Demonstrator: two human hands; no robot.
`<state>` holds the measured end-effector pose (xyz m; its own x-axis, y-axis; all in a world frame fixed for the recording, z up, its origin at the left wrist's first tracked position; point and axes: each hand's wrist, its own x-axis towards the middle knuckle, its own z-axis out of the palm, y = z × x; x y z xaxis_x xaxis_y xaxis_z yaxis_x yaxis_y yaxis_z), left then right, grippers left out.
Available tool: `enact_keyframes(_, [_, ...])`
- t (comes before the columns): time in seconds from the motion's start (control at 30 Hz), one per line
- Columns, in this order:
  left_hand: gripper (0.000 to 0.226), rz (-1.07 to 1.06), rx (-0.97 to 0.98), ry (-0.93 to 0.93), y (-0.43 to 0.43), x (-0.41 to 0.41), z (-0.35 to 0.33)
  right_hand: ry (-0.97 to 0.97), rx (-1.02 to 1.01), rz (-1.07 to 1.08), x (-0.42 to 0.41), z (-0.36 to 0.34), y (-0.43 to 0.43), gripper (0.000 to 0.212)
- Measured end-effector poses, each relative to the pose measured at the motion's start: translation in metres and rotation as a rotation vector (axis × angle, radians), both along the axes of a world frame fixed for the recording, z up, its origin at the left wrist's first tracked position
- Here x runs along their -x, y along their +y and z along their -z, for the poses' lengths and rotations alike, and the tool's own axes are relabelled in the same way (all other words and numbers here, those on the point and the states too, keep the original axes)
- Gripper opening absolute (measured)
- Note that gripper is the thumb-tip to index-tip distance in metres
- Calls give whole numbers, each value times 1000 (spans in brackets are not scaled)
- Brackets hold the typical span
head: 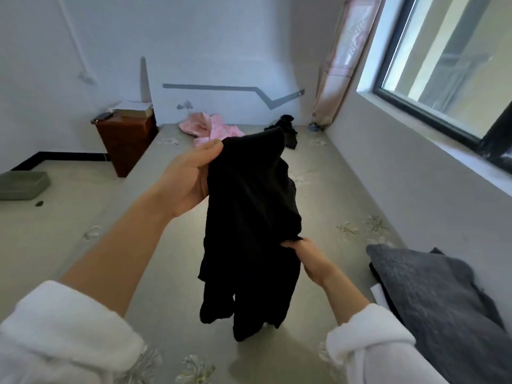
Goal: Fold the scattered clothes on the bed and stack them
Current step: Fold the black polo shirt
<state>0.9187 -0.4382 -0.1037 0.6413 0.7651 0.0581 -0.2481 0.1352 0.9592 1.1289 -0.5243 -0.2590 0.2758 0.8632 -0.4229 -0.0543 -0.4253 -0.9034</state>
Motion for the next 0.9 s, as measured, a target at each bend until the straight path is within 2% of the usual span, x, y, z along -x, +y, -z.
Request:
enact_keyframes(0.13, [30,-151,-109,130,17,26,0,-259,29,-33,-39,-41,5,29])
enact_keyframes(0.27, [27,-306,-236,438,35,44,18,-262,-58,-36,-54,-71,5,26])
enact_keyframes(0.37, [27,-363,-385,705,44,56,26,-225,-44,-145,-63,-89,1,30])
enact_keyframes(0.5, [34,-281,-481,914,47,65,25,-165,63,-412,-79,-112,-5,32])
enact_keyframes(0.6, [58,-102,-353,913,47,73,15,-159,114,-555,-91,-119,-5,29])
enact_keyframes(0.63, [60,4,-288,931,47,78,11,-187,155,-615,-94,-120,-4,24])
enact_keyframes(0.7, [48,231,-143,986,52,86,7,-296,264,-720,-98,-120,-2,20])
enact_keyframes(0.77, [39,323,-106,1129,59,90,14,-434,343,-731,-101,-115,2,15])
enact_keyframes(0.83, [41,297,-180,1323,73,90,29,-624,362,-668,-99,-105,13,11])
enact_keyframes(0.9, [36,195,-311,1484,89,86,50,-912,371,-621,-100,-89,28,15])
